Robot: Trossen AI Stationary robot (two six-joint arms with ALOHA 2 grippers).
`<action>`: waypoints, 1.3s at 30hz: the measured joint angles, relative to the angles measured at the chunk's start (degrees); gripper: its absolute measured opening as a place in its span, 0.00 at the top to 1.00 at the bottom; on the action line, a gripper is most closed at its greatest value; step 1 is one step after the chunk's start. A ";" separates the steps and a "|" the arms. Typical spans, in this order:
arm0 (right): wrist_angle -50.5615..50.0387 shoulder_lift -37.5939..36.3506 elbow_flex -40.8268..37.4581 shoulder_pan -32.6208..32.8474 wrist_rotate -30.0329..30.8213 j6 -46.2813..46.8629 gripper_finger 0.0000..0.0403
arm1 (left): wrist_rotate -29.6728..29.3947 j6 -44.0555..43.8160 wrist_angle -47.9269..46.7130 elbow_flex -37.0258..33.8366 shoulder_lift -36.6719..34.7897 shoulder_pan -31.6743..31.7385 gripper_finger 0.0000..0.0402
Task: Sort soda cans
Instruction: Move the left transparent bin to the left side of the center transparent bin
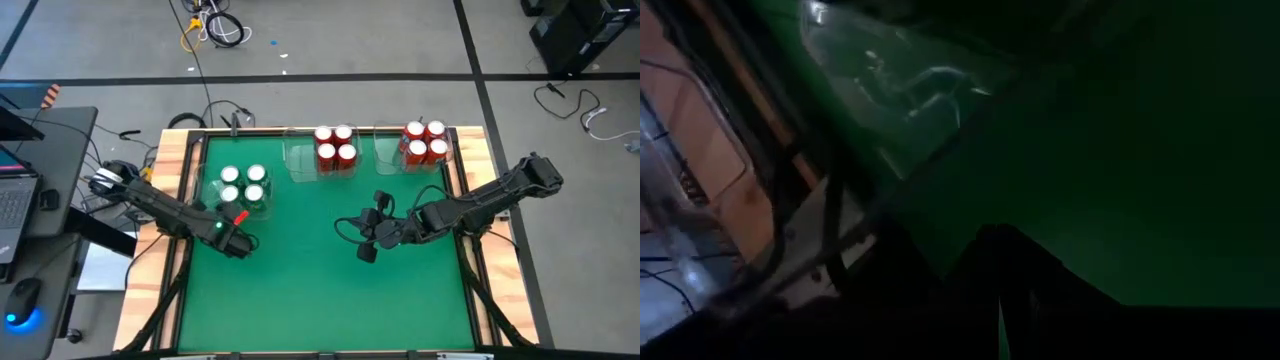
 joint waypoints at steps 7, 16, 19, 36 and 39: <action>0.13 0.00 0.00 -0.02 0.00 -0.05 1.00 | -2.23 5.38 13.41 -5.58 -0.03 5.29 1.00; 0.13 0.00 0.00 -0.28 0.00 -0.05 1.00 | -9.15 19.78 20.09 -6.98 -0.03 16.22 1.00; 0.13 0.00 0.00 -0.28 0.00 -0.05 1.00 | -11.80 24.26 20.77 -6.98 -0.01 20.37 1.00; 0.04 0.00 0.00 -0.22 -0.01 -0.03 1.00 | -6.95 45.54 45.98 -6.98 0.04 37.28 1.00; 0.02 0.00 0.00 -0.22 -0.02 -0.04 1.00 | -6.65 48.08 48.88 -7.01 0.13 39.51 1.00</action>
